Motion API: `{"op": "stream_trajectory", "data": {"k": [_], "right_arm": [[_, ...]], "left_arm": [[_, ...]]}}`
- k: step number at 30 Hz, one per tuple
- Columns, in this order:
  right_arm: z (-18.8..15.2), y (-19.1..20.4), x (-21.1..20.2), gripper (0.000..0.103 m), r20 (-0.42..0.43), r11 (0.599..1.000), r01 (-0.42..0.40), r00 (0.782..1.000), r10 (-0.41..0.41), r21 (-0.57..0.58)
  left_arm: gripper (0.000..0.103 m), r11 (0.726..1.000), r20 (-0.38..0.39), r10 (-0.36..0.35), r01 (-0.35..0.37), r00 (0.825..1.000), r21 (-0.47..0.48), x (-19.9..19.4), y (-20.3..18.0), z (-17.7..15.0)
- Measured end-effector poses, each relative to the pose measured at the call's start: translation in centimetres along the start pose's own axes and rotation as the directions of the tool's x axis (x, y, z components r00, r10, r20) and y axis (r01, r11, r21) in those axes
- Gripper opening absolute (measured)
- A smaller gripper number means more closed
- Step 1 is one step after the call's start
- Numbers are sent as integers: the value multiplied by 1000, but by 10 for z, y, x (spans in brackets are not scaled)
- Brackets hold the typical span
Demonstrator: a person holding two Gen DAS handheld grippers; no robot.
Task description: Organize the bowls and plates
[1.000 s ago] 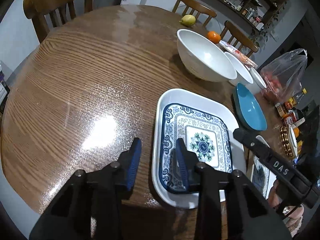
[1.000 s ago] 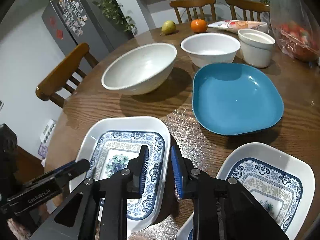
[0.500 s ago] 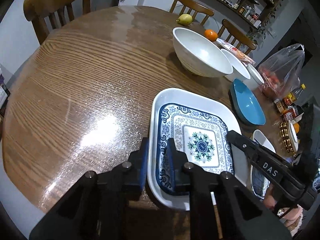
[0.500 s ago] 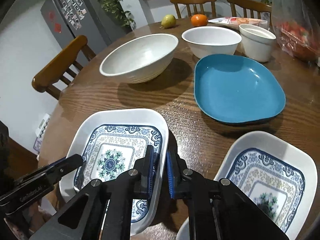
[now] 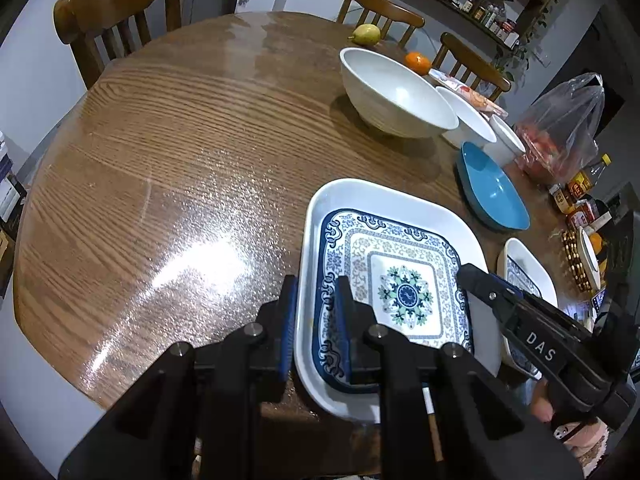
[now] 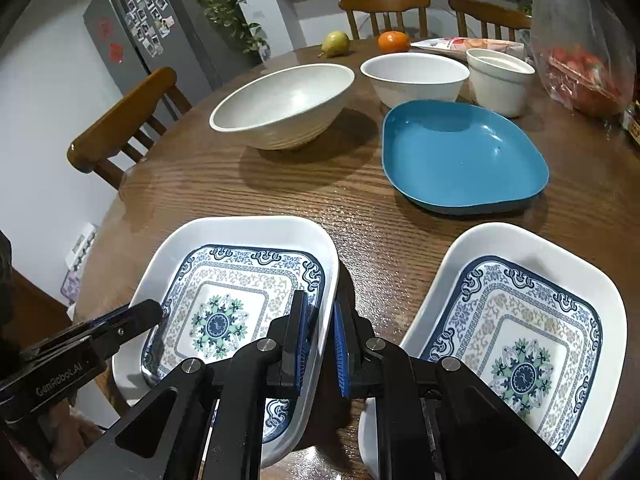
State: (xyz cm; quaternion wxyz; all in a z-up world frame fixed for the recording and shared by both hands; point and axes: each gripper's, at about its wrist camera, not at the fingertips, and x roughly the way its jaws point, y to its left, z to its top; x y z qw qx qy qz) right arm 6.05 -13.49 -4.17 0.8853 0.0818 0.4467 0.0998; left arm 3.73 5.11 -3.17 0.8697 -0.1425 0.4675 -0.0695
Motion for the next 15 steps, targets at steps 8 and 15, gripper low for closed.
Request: {"op": "stream_trajectory", "data": {"k": [8, 15], "right_arm": [[-2, 1, -7, 26, 24, 1000, 25, 999, -25, -7], [-4, -21, -55, 73, 145, 999, 2, 989, -9, 48]], "left_arm": [[40, 999, 37, 39, -38, 999, -2, -10, -1, 1], [66, 1000, 135, -14, 11, 991, 24, -36, -22, 9]]}}
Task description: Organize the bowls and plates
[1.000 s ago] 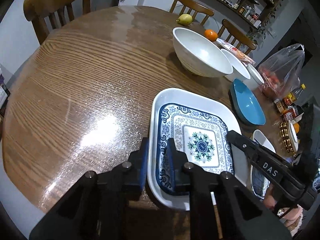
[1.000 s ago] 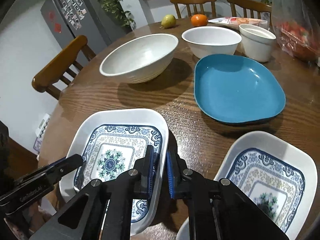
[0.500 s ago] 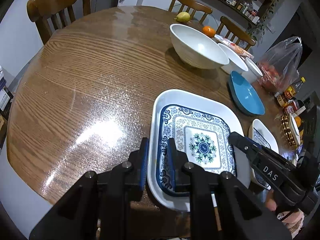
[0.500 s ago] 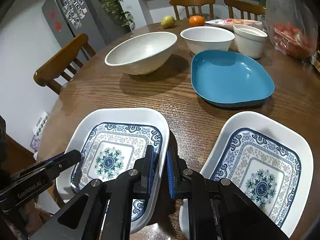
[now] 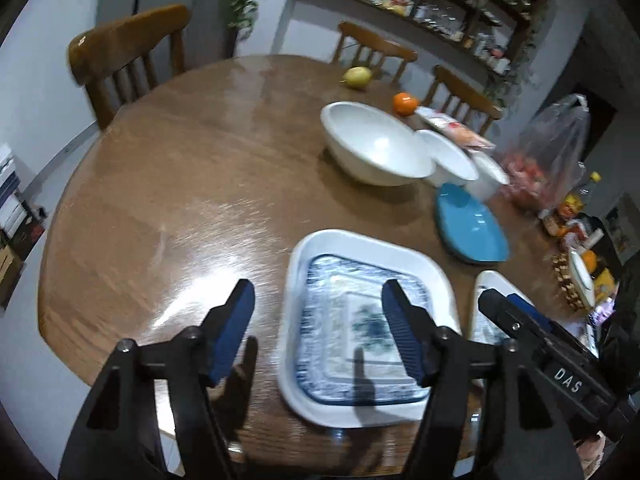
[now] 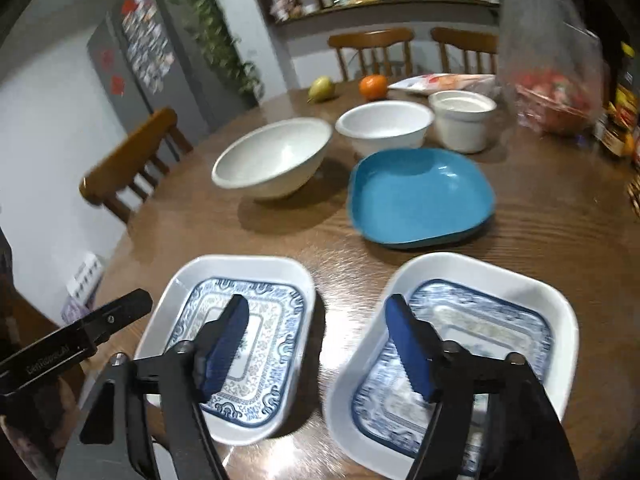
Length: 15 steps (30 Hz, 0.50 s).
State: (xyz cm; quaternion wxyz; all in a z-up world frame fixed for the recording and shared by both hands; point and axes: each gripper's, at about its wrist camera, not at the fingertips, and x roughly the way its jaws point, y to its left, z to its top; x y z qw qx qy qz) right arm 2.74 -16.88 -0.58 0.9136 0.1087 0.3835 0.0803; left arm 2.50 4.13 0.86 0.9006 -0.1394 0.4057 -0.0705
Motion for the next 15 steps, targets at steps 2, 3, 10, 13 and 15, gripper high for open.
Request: {"op": "stream_trajectory", "data": {"k": [2, 3, 10, 13, 15], "right_arm": [[0, -14, -13, 73, 17, 999, 8, 1000, -8, 39], [0, -21, -19, 73, 29, 998, 13, 999, -14, 59], [-9, -72, -37, 73, 32, 977, 78, 996, -86, 196], [-16, -89, -38, 73, 18, 967, 92, 995, -99, 235], [-20, -97, -39, 73, 15, 963, 99, 994, -106, 251]], "left_arm": [[66, 999, -9, -23, 24, 1000, 33, 2, -14, -1], [66, 997, -19, -46, 48, 999, 60, 4, -25, -2], [62, 972, -118, -150, 169, 982, 164, 29, -79, -10], [54, 961, -160, -162, 193, 974, 198, 38, -94, -17], [52, 960, -187, -163, 199, 969, 196, 45, -99, -20]]}}
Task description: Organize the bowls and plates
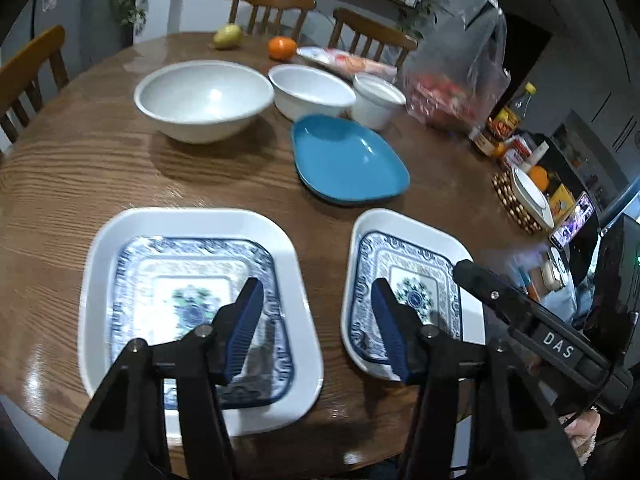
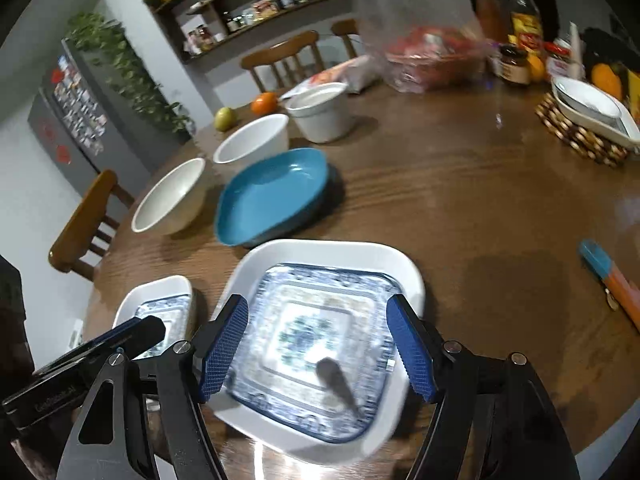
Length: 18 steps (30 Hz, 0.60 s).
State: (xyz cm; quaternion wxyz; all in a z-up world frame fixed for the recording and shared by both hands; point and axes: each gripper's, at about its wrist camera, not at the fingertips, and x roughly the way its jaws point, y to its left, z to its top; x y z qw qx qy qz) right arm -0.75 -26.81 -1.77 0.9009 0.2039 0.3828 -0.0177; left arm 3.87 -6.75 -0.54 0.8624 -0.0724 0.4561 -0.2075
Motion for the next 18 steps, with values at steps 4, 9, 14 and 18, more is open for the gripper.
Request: {"op": "stream_trajectory", "data": {"k": [4, 9, 14, 18], "right_arm": [[-3, -14, -1, 73, 3, 999, 26, 1000, -26, 20], [-7, -25, -1, 72, 6, 999, 30, 1000, -30, 33], [-8, -30, 6, 58, -11, 998, 41, 999, -41, 39], [-9, -33, 7, 46, -15, 999, 32, 999, -31, 40]], "left_arm": [[45, 1000, -40, -9, 10, 999, 12, 15, -11, 1], [43, 999, -49, 7, -5, 999, 32, 23, -21, 3], [41, 999, -55, 9, -7, 998, 38, 26, -24, 4], [36, 998, -66, 3, 0, 998, 57, 29, -29, 5]]}}
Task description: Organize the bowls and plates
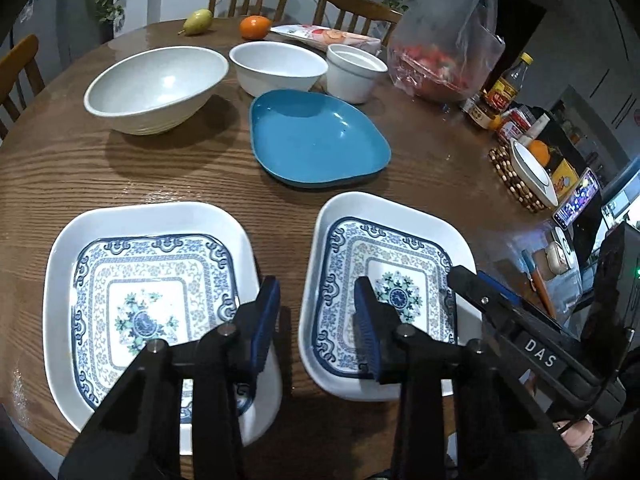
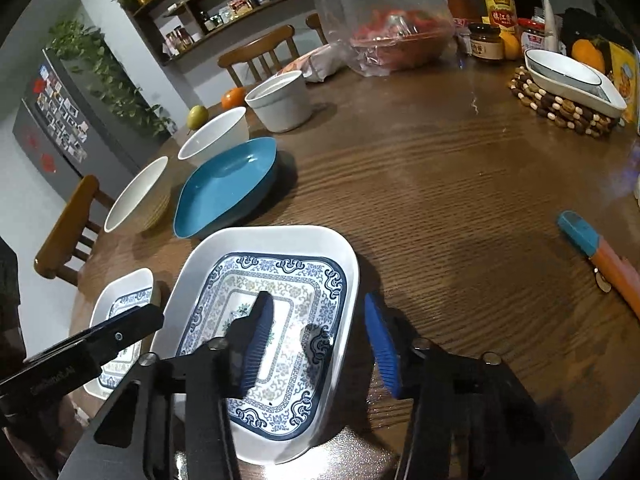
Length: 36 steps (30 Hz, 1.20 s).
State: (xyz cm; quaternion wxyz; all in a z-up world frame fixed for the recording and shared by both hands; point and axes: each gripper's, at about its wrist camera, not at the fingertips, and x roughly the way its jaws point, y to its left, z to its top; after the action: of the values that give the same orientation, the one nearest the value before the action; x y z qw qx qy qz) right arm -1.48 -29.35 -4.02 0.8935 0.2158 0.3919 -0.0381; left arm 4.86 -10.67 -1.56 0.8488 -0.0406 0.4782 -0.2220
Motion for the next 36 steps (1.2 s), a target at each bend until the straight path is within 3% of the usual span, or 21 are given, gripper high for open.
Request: {"op": "stream_trajectory", "data": {"k": [5, 7, 10, 27, 36], "right_arm": [[-2, 0, 5, 39, -13, 1000, 0, 1000, 0, -6], [-4, 0, 7, 36, -7, 1000, 6, 1000, -6, -10], [-4, 0, 7, 36, -1, 1000, 8, 1000, -8, -12], [8, 15, -1, 36, 43, 999, 41, 998, -40, -32], [14, 41, 3, 36, 34, 997, 8, 999, -6, -75]], "left_arm": [[33, 1000, -31, 1, -1, 1000, -15, 11, 1, 1], [25, 1000, -43, -3, 3, 999, -11, 15, 0, 0], [23, 1000, -51, 1, -1, 999, 1, 18, -2, -1], [23, 1000, 5, 5, -5, 1000, 3, -2, -5, 0], [23, 999, 36, 22, -21, 999, -39, -20, 14, 2]]}}
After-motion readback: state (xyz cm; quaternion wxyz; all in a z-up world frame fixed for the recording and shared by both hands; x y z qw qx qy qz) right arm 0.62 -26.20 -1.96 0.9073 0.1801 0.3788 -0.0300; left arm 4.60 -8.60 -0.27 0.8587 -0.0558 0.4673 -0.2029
